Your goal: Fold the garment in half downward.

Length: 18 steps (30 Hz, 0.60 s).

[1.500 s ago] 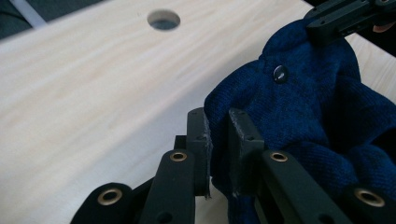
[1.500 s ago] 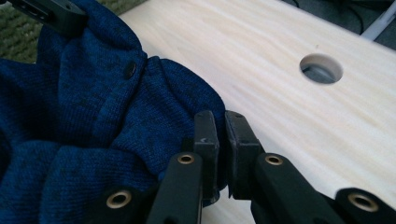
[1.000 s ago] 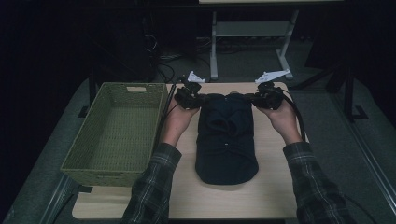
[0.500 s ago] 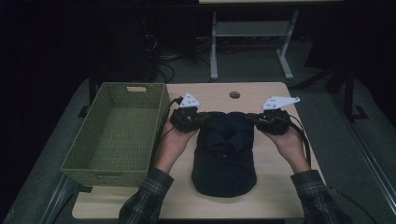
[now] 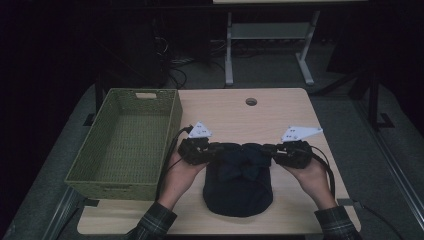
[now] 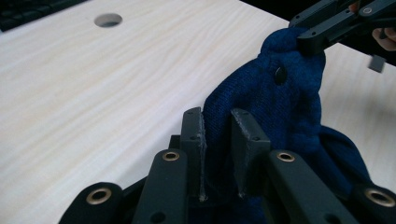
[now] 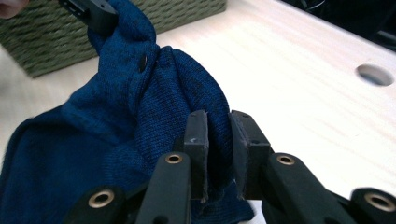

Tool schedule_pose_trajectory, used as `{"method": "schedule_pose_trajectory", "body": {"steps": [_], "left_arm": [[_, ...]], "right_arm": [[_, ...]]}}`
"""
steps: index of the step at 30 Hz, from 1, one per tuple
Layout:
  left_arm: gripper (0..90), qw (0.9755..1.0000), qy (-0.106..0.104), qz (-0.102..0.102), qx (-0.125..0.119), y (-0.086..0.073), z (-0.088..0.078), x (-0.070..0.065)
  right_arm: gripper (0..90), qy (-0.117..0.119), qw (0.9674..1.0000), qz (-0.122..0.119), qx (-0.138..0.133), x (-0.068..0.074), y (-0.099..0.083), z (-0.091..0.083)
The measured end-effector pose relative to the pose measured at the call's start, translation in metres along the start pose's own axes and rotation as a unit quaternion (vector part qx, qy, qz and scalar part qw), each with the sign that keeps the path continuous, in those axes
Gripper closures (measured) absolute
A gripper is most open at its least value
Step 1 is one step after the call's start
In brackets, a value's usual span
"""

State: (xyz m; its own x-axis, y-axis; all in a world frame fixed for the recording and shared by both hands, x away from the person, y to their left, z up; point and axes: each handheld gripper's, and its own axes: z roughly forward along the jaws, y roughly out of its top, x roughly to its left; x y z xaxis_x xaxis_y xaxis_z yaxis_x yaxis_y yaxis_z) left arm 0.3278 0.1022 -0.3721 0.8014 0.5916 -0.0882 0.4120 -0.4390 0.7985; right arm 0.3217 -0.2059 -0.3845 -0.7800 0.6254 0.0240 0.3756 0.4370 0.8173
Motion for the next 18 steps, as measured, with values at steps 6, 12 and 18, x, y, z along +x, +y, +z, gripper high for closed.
{"method": "schedule_pose_trajectory", "body": {"steps": [6, 12, 18], "left_arm": [[75.2, 0.9999, -0.01, 0.002, 0.012, -0.014, -0.002, -0.009], [74.5, 0.9991, -0.034, -0.006, 0.027, -0.031, -0.004, -0.017], [71.5, 0.9977, -0.052, -0.01, 0.042, -0.05, -0.006, -0.025]], "right_arm": [[75.8, 0.011, 0.9998, 0.002, 0.015, 0.012, -0.014, 0.0], [73.5, 0.026, 0.9994, 0.006, 0.024, 0.026, -0.03, -0.001], [69.7, 0.042, 0.9985, 0.012, 0.032, 0.041, -0.042, -0.005]]}}
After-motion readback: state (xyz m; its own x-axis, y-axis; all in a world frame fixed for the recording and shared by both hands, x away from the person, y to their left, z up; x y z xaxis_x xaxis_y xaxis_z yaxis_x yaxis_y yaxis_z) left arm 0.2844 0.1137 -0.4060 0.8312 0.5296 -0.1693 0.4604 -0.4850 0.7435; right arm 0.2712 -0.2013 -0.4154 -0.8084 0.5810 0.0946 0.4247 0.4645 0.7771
